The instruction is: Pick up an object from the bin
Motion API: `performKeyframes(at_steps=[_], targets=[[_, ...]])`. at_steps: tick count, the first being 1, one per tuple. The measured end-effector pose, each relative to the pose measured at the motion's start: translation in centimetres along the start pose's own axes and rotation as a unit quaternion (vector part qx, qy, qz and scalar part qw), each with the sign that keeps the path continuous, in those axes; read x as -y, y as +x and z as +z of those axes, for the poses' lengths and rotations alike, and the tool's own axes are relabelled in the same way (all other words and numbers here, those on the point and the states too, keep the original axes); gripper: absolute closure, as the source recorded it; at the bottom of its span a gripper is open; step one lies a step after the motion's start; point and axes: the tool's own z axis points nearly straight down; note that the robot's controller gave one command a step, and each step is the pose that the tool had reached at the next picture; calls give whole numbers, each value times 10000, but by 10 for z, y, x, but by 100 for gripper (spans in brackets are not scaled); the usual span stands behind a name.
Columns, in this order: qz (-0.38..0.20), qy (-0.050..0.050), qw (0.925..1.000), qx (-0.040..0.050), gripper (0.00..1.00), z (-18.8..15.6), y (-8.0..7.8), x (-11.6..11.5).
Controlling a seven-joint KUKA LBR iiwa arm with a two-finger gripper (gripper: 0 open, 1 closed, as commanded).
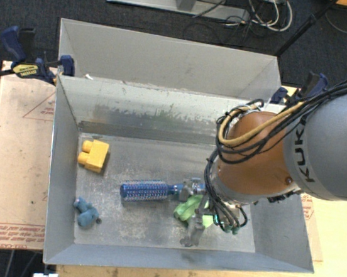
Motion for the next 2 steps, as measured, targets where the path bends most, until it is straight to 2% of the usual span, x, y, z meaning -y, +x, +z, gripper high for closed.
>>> performKeyframes(at_steps=[1, 2], targets=[[769, -14, 9970, 65, 0, 76, -39, 34], [782, -6, 9969, 114, 100, 72, -42, 35]])
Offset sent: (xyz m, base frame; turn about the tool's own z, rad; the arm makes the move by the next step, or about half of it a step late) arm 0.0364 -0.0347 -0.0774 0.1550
